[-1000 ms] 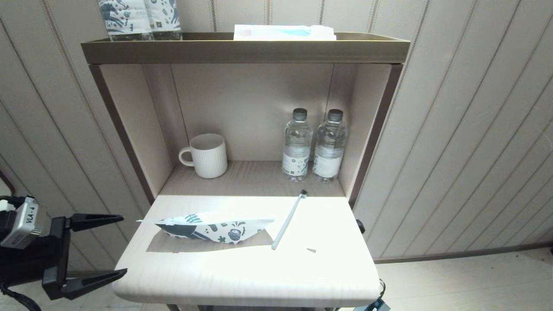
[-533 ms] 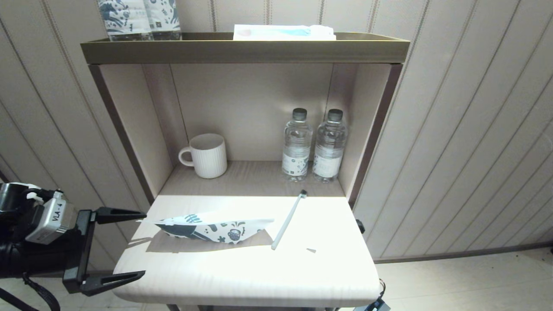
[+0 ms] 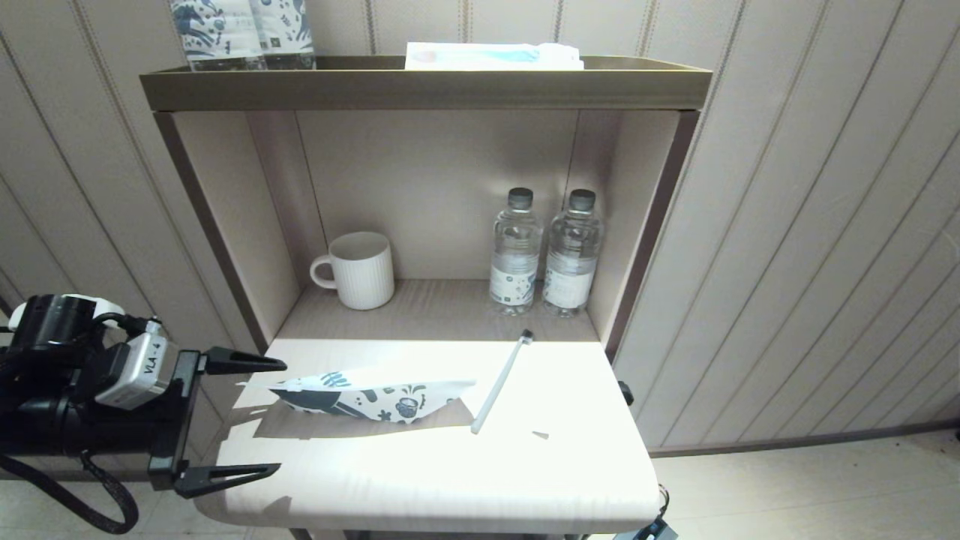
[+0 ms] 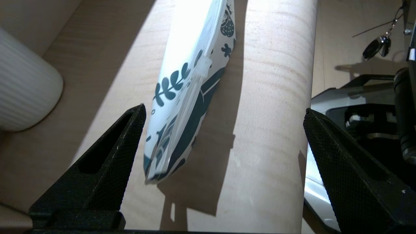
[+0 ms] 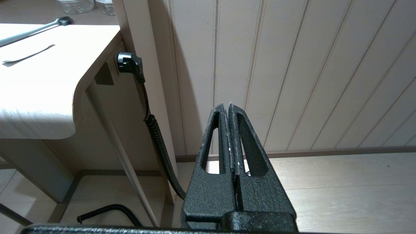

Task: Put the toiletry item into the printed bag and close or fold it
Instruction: Pick up the storage bag

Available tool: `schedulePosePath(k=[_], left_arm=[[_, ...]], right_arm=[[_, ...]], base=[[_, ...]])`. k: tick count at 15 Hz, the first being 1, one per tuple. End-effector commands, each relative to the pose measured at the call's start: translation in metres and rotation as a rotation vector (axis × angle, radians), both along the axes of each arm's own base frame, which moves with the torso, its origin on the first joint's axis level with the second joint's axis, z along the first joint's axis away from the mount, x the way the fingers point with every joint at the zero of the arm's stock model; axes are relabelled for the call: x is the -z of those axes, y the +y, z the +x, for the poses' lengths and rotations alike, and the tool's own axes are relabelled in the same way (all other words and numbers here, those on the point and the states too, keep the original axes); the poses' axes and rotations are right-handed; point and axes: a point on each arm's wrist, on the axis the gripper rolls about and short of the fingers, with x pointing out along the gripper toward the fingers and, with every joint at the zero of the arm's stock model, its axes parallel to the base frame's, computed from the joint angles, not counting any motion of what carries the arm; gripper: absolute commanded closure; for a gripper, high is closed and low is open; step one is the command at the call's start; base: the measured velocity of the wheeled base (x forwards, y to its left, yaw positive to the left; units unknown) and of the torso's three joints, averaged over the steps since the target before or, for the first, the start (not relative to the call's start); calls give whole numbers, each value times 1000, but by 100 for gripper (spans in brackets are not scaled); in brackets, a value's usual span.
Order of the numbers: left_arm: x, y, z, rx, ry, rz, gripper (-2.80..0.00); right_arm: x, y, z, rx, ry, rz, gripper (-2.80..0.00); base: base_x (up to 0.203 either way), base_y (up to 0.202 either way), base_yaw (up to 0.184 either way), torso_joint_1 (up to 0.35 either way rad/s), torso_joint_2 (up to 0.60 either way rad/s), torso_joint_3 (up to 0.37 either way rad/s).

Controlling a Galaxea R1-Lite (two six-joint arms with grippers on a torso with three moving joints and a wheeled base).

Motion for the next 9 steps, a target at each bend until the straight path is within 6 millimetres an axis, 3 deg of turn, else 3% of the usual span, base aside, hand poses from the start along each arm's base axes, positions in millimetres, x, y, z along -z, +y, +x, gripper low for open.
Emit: schedulePosePath(k=[1, 6, 9], left_arm=[[2, -10, 6, 39, 3, 11, -280], [9, -30, 24, 101, 17, 40, -280], [9, -31, 29, 103, 14, 40, -280]], right_arm=[[0, 0, 0, 0, 1, 0, 0], [0, 0, 0, 0, 1, 0, 0], [0, 0, 0, 0, 1, 0, 0]], base=[[0, 0, 0, 0, 0, 0], [0, 0, 0, 0, 0, 0], [0, 0, 0, 0, 0, 0]])
